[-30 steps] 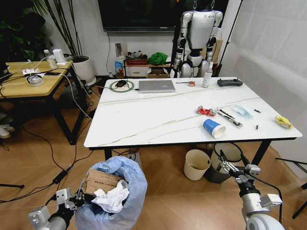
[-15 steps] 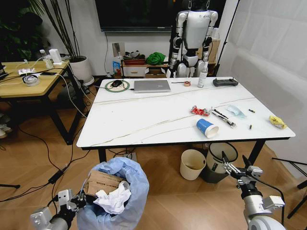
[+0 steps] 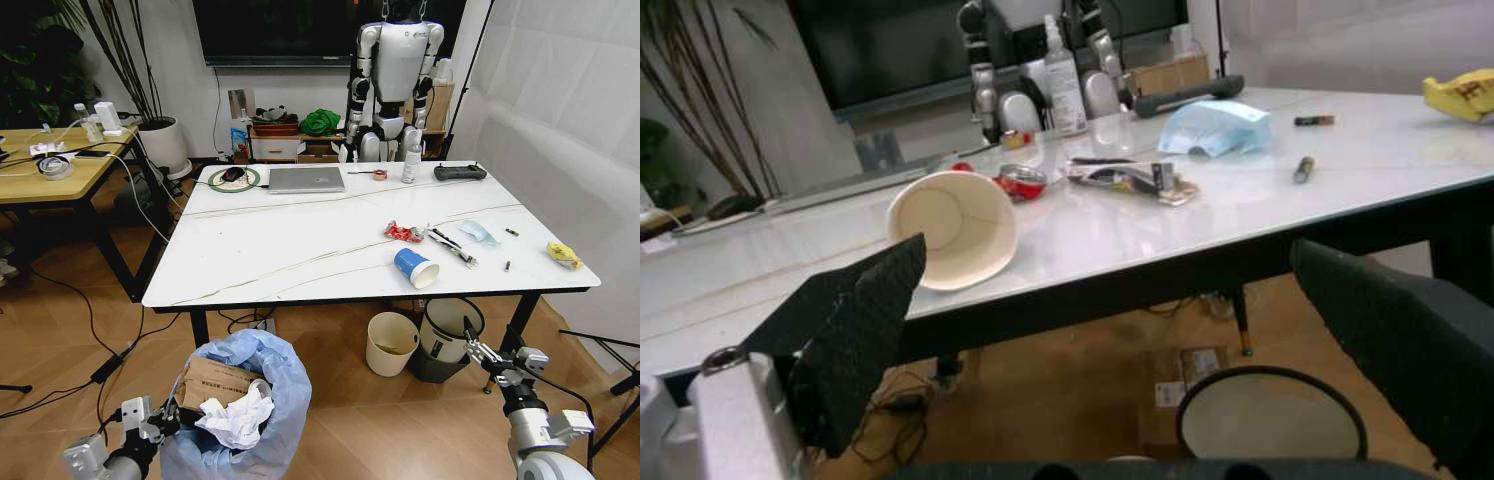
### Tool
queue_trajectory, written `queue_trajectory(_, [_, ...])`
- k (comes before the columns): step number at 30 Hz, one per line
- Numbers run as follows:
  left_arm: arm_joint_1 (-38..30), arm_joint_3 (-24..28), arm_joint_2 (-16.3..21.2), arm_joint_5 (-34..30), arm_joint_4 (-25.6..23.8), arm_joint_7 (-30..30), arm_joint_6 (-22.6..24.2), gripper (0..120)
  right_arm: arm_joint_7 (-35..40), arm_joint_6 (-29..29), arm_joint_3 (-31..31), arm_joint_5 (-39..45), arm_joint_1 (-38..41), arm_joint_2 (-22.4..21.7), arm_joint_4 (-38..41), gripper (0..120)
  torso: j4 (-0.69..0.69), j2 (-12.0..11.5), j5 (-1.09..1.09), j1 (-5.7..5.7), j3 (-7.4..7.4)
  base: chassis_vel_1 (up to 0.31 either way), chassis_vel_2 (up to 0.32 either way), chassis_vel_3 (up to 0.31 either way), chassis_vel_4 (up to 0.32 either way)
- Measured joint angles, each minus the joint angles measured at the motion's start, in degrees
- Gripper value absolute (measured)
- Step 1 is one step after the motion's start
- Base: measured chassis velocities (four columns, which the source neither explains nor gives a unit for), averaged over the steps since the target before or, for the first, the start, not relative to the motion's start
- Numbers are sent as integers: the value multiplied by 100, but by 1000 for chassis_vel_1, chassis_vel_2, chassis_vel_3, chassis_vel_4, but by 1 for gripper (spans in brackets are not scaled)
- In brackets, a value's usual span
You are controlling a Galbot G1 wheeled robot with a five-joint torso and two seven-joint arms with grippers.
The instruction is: Pick up the trash bin and place the trash from the table into it.
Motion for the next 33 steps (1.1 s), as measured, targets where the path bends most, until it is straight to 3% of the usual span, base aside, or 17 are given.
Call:
queue_trajectory(24, [97, 68, -64, 141, -105, 0, 0, 0, -98, 452, 77, -553, 179, -148, -271, 100, -1, 0, 0, 0, 0, -71, -73, 75, 75])
queue_trajectory(30, [198, -14, -140, 157, -158, -10, 0, 0, 447, -84, -473, -285, 642, -449, -87, 100, 0, 0, -1, 0, 0, 0, 0, 0, 0])
queue_trajectory(33, [255, -66, -207, 205, -215, -14, 0, 0, 82, -600, -795, 231, 1098, -642, -44, 100, 0, 0, 1, 0, 0, 0, 0, 0, 0])
